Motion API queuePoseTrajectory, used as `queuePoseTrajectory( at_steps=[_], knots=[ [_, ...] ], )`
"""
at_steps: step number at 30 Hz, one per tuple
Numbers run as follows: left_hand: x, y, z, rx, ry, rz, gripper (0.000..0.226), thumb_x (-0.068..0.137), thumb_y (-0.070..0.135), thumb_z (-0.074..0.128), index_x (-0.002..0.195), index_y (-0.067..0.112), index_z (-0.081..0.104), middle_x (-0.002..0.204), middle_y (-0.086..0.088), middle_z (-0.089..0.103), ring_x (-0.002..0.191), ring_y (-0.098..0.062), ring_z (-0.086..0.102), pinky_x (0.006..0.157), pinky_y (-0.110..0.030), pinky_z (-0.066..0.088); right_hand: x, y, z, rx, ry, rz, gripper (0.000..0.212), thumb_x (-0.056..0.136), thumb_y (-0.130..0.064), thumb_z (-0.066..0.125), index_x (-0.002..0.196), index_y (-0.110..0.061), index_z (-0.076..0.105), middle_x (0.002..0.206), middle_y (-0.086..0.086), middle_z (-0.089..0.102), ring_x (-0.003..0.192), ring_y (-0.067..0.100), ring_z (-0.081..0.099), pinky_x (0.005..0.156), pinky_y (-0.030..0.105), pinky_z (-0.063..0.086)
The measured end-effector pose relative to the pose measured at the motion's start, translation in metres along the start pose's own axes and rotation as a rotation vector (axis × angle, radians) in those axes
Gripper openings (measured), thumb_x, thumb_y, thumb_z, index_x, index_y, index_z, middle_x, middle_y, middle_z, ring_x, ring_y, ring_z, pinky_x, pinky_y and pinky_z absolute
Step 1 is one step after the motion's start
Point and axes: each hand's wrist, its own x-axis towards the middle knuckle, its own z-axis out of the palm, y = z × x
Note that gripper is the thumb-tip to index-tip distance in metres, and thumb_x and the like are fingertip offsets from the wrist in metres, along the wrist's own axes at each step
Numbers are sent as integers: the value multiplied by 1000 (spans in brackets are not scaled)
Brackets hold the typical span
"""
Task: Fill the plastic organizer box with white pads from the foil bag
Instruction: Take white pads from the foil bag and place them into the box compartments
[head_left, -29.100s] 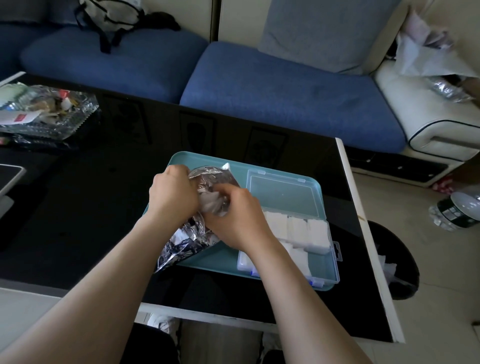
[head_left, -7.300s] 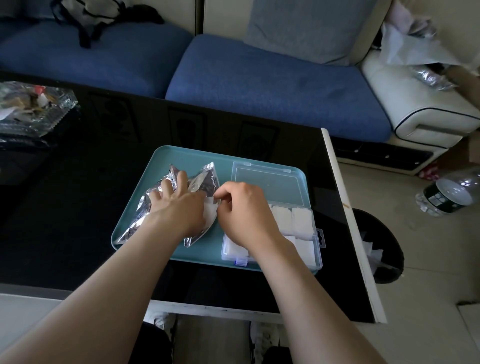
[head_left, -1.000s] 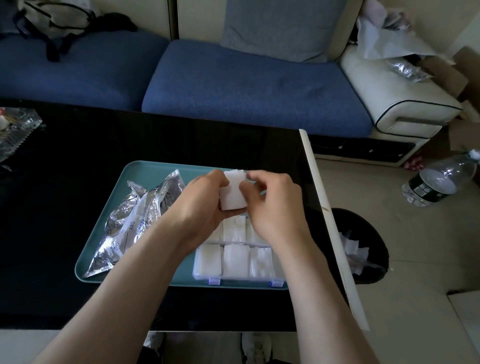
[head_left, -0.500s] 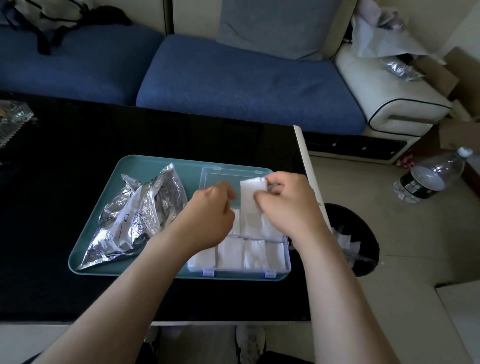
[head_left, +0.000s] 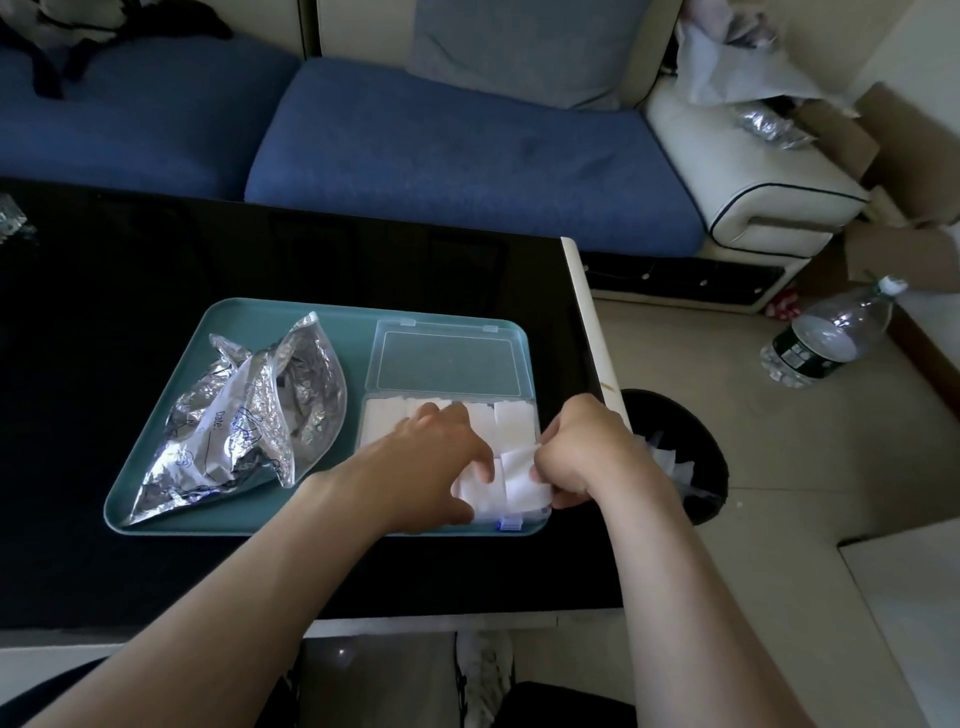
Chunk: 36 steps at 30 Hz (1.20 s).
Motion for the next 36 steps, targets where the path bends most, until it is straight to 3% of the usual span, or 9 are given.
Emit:
queuePoseTrajectory(
  at_steps=[8,12,15,18,20,23,30,33,36],
  knots=[
    [1,4,2,104,-83,-1,49,95,39,74,142,41,59,128,4,41,124,-21,38,107,-39,40,8,1,15,-89,84,-64,36,78,-5,84,108,-16,67,89,11,71,77,29,74,74,39,66],
    [1,4,3,109,-81,7,48,96,38,74,142,39,61,128,7,45,122,-20,39,103,-37,40,5,0,13,-179,137,-47,40,77,-15,90,101,-13,58,83,4,64,77,25,66,57,28,50],
    [2,3,3,93,-74,18,49,95,38,76,141,38,62,127,8,47,122,-18,39,103,-37,40,0,2,10,-226,165,-35,58,74,-24,96,94,-17,42,77,0,44,78,23,53,57,32,39],
    [1,0,4,93,-48,30,48,93,38,77,139,38,64,126,8,48,121,-17,40,103,-36,41,-4,0,11,-269,195,-114,48,80,-20,91,94,-15,45,80,0,44,67,19,44,50,29,31],
    [1,0,5,86,-38,34,47,93,37,78,137,38,65,126,8,48,121,-17,40,103,-36,41,-6,-2,14,-327,176,-222,30,85,-12,83,106,-14,61,94,1,56,65,17,44,52,28,32],
    [0,0,4,76,-34,36,45,92,36,80,135,38,67,125,9,49,120,-17,41,103,-35,41,-10,-4,13,-363,118,-280,35,89,-3,73,121,-18,69,107,4,59,64,13,44,55,28,36],
    [-1,-4,0,64,-17,1,39,91,40,79,128,36,69,125,12,57,124,-16,45,108,-39,37,-17,-10,13,-410,93,-206,46,90,-5,74,132,-10,57,85,0,38,82,25,47,73,35,41],
    [-3,-11,-15,-92,55,-40,30,91,34,73,121,38,74,118,22,69,114,-5,58,111,-42,42,-19,-13,12,-377,114,-196,33,91,-7,70,122,-11,57,81,0,37,68,18,43,61,31,38],
    [-7,-25,-28,-219,259,-128,27,89,19,71,110,35,77,107,16,69,94,-4,60,98,-36,53,-21,-22,13,-325,184,-230,25,89,-14,72,90,-14,46,79,-1,40,61,15,39,50,28,29]
  ],
)
